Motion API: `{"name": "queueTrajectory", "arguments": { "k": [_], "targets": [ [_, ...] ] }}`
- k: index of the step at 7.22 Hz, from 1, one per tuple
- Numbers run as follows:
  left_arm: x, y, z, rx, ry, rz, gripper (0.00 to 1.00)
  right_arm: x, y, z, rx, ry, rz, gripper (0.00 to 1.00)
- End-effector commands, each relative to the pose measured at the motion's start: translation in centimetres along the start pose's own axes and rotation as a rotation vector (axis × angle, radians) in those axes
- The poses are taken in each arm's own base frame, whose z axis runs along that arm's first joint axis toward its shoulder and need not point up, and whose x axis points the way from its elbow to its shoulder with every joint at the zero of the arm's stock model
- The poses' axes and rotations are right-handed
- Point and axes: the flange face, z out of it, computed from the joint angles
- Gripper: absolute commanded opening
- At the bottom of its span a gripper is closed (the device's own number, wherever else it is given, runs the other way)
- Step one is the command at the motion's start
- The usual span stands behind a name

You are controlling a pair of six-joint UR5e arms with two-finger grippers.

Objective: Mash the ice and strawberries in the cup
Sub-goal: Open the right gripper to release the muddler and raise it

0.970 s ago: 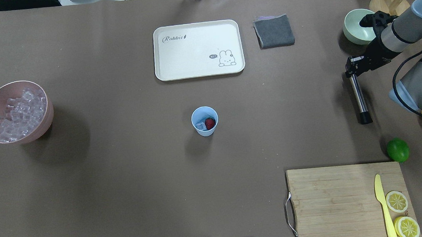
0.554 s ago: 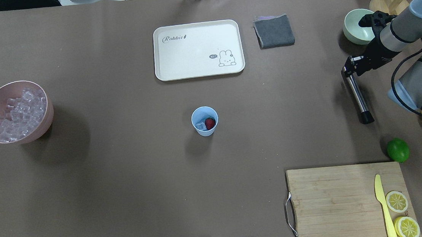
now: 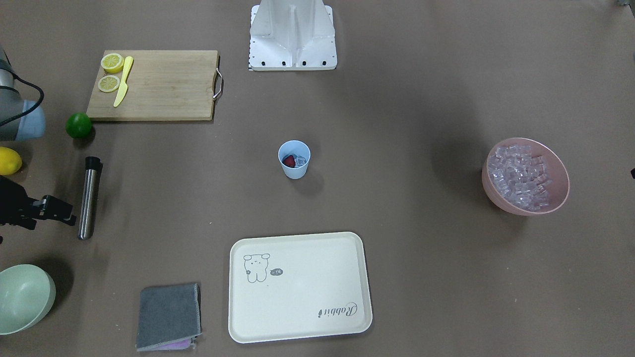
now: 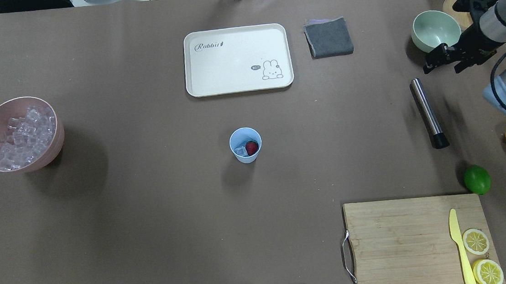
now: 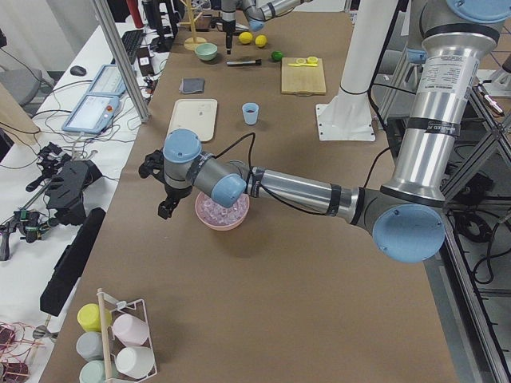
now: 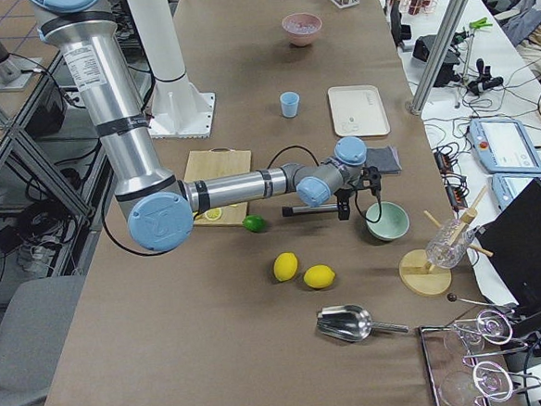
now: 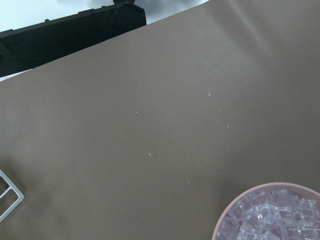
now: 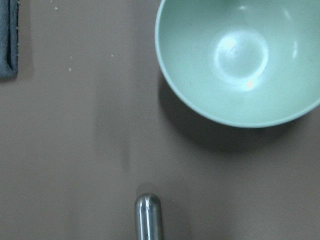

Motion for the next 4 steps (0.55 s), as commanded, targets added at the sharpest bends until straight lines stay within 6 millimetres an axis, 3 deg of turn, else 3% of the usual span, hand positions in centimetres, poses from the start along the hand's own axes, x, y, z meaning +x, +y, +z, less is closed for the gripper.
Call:
{"name": "queueTrajectory", "arguments": {
  "k": [1, 3, 4],
  "targets": [
    [-1.3, 0.5, 0.1, -0.03, -0.01, -0.051, 0.97, 1.7, -1.0, -6.2, 0.015, -0.024, 0.036, 1.0],
    [-3.7, -1.4, -3.4, -0.075, -0.048, -0.189, 0.97, 2.4, -1.1, -12.3, 0.007, 0.04, 0.006, 1.0],
    [-5.4, -1.0, -4.1, -0.092, -0.07, -0.246, 0.97, 2.7, -0.6, -15.3, 0.027, 0.087, -0.025, 1.0]
  ]
}}
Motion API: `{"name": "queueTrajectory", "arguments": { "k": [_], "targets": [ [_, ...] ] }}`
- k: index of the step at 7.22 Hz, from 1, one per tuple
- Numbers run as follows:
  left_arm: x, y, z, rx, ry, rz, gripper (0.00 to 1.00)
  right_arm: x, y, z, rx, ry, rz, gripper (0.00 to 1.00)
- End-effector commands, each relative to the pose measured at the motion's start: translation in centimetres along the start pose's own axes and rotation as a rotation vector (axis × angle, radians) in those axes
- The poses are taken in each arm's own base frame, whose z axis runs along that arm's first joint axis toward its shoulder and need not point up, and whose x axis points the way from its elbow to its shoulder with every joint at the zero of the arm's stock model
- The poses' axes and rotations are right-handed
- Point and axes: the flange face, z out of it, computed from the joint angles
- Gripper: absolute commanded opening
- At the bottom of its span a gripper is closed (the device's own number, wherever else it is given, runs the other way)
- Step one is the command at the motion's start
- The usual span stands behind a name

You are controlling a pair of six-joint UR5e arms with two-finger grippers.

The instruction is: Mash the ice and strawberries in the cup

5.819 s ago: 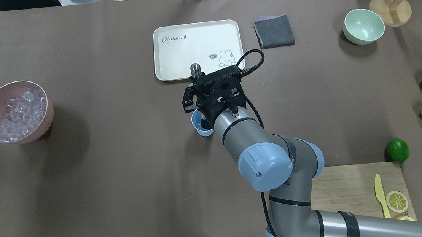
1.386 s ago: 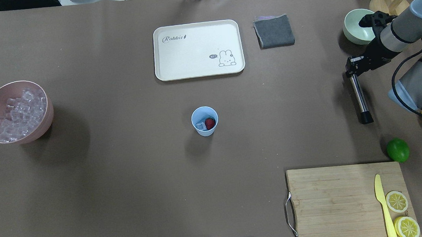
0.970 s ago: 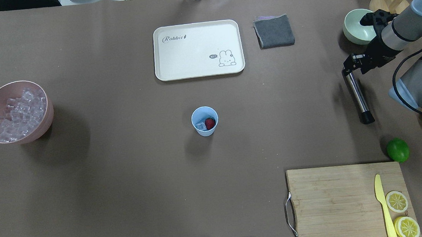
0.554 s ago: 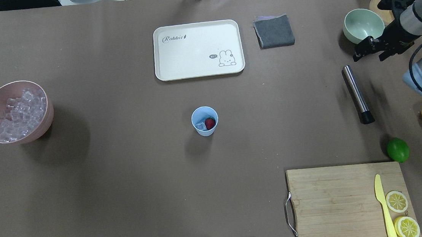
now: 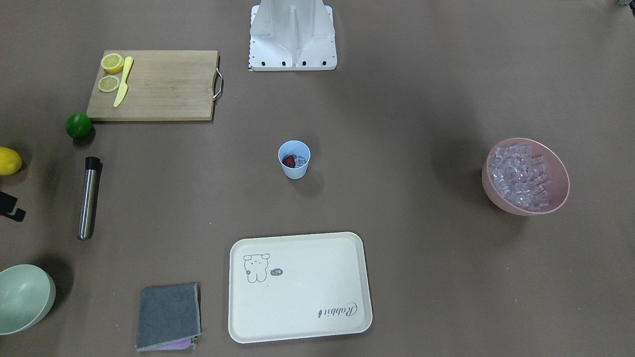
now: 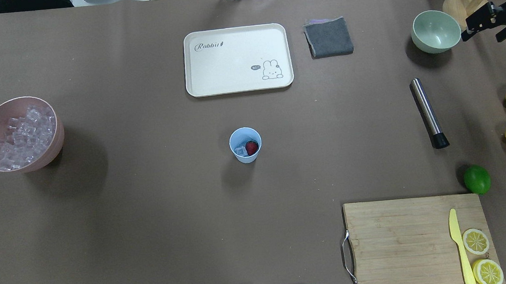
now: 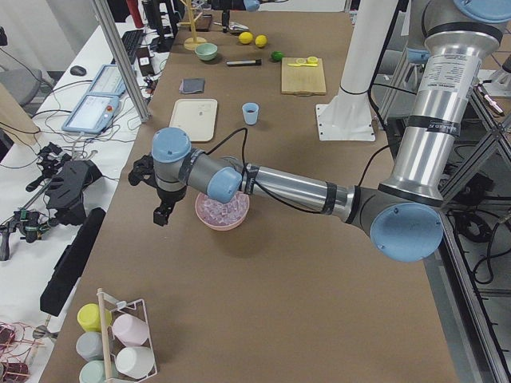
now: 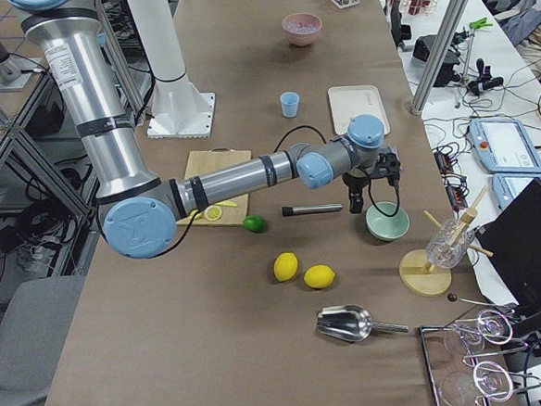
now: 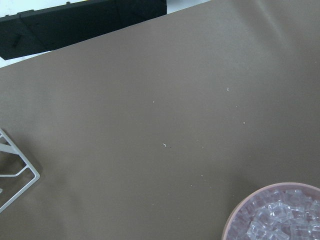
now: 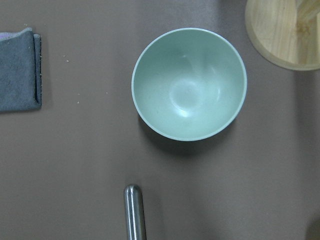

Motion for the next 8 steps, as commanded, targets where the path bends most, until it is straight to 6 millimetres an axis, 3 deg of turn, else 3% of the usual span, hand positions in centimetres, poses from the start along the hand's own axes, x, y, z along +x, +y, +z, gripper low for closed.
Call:
{"name": "queueTrajectory", "arguments": {
  "k": [1, 3, 4, 5, 6, 8],
  "targets": [
    [-2.6, -0.8, -1.7, -0.049, -0.093, -0.117, 0.97, 0.7, 2.0, -5.6, 0.038, 0.082, -0.045, 1.0],
    [-4.2, -0.3, -0.5, -0.108, -0.115, -0.181, 0.97, 2.2, 2.2, -7.4, 0.066, 0.078, -0.04, 1.0],
    [-4.7, -0.1, 0.3, -0.116, -0.117, -0.231, 0.97, 4.4, 3.0, -8.4, 0.076, 0.08, -0.058, 1.0],
    [-4.8, 0.0, 0.5, -0.121, -0.117, -0.236, 0.97, 5.3, 4.8, -9.1, 0.085, 0.081, -0.055, 1.0],
    [-4.8, 0.2, 0.6, -0.12, -0.116, -0.241, 0.97, 5.0, 6.0, -10.1, 0.102, 0.081, -0.061, 1.0],
    [-6.4, 0.7, 2.6, -0.16, -0.118, -0.269, 0.97, 4.5, 6.1, -10.4, 0.108, 0.077, -0.071, 1.0]
  ]
}}
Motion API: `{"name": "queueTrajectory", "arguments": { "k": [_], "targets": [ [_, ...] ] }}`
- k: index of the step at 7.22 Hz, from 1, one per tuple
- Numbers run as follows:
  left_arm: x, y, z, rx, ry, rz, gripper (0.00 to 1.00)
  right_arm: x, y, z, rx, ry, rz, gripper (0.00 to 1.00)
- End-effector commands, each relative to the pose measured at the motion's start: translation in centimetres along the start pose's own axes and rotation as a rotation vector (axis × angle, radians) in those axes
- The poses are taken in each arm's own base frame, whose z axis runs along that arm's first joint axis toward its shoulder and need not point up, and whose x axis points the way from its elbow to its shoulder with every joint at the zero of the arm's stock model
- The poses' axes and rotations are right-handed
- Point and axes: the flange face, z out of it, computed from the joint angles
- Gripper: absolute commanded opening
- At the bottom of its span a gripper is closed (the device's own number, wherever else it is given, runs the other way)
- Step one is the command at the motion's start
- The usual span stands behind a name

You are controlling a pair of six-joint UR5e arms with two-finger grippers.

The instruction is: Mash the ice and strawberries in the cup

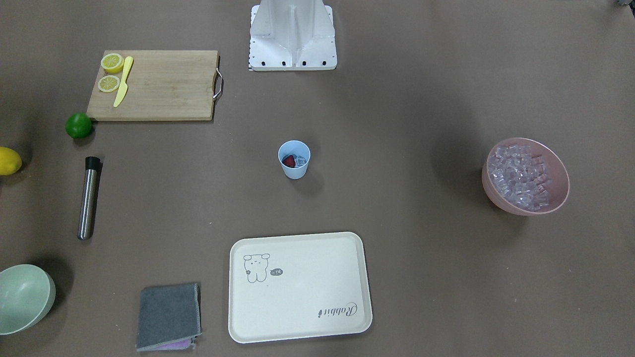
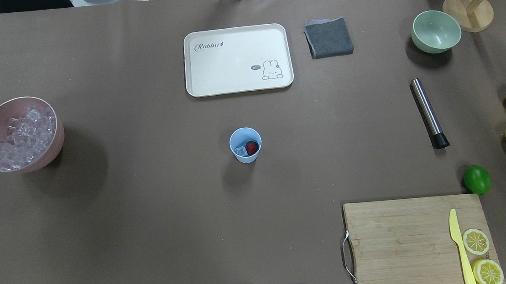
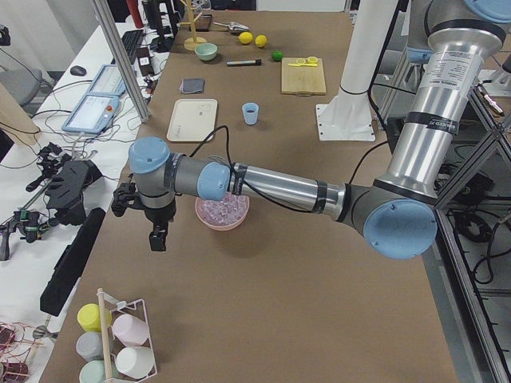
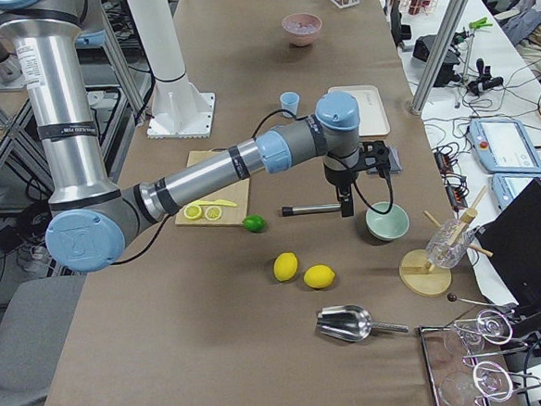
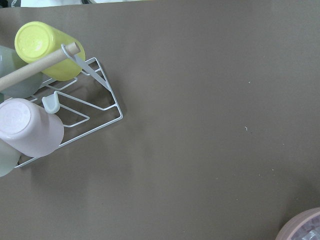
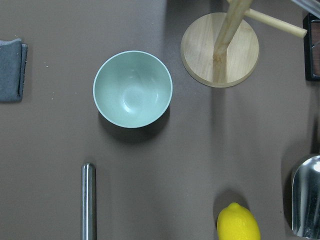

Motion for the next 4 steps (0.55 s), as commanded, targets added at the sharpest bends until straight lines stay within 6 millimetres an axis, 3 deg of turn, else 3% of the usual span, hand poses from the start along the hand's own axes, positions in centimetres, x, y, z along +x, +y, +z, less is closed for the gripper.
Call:
{"name": "queueTrajectory", "arguments": {
  "k": [1, 2, 3, 4],
  "targets": [
    [-1.0, -0.2, 1.6, -0.018, -0.003, -0.01, 0.97, -0.8, 0.0, -0.5, 0.01, -0.005, -0.01, 1.0],
    [-0.5, -0.6, 1.2, -0.002, 0.001, -0.004, 0.97, -0.6, 0.4, -0.2, 0.004, -0.004, -0.01, 1.0],
    [1.0, -0.5, 2.5, -0.012, 0.005, 0.011, 0.97, 0.1, 1.0, 0.4, -0.008, 0.005, -0.003, 1.0],
    [1.2, -0.5, 2.7, -0.004, 0.012, 0.02, 0.97, -0.3, 0.8, 0.9, -0.017, 0.011, -0.009, 1.0]
  ]
}}
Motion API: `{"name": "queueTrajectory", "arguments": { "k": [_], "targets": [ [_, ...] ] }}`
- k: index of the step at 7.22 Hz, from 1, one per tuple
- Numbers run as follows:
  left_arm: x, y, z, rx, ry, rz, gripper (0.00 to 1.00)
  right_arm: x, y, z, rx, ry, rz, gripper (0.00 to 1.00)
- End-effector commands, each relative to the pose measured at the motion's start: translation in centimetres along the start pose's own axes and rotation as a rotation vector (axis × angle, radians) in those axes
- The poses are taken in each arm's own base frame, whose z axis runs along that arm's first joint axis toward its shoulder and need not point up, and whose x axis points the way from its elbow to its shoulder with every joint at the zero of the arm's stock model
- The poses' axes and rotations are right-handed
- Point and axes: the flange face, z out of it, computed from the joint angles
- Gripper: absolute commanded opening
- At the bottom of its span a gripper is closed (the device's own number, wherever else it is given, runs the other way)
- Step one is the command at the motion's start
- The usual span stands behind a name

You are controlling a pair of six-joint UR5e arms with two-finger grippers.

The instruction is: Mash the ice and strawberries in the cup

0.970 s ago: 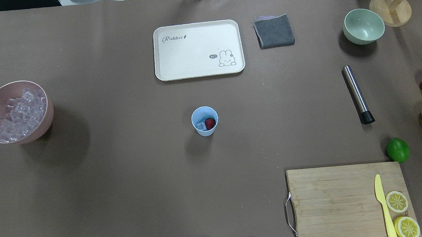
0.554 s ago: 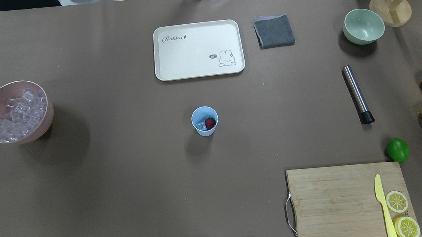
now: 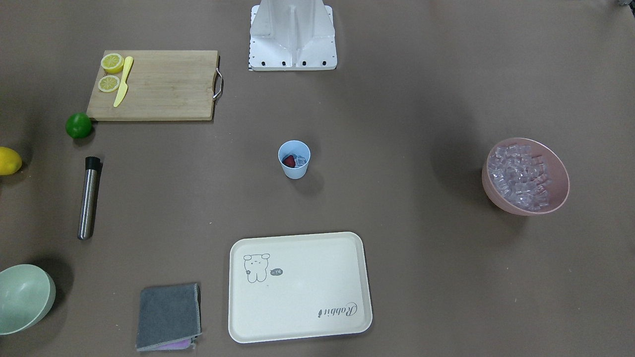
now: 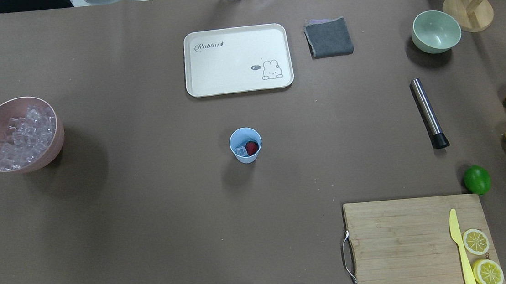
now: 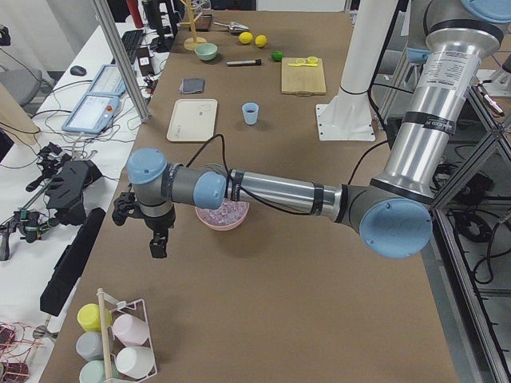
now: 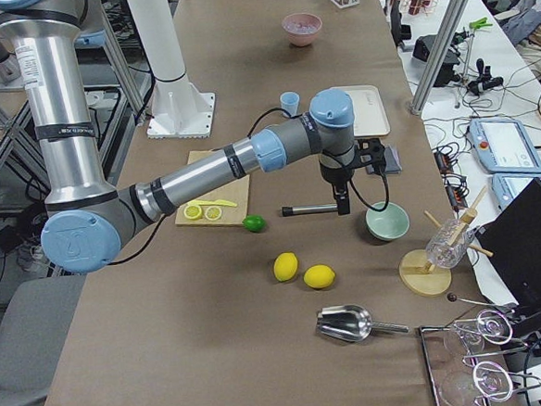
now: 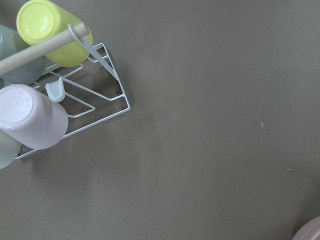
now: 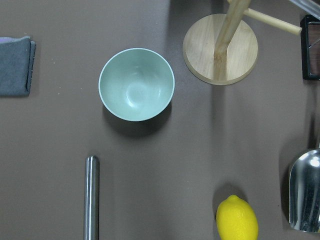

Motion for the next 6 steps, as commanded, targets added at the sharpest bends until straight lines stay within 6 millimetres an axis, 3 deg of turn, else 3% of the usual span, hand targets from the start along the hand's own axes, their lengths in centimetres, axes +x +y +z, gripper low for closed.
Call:
{"name": "queueTrajectory", "arguments": {
  "k": [1, 2, 6],
  "targets": [
    [1.0, 0.0, 0.7, 0.004, 0.008, 0.017, 0.97, -1.1, 0.0, 1.8, -0.026, 0.028, -0.027, 1.0],
    [1.1, -0.1, 0.6, 0.005, 0.007, 0.018, 0.97, -1.9, 0.0, 2.8, -0.029, 0.071, -0.051, 1.0],
    [1.8, -0.2, 1.0, 0.01, 0.008, 0.014, 0.97, -2.2, 0.5, 3.3, -0.04, 0.056, -0.055, 1.0]
  ]
}}
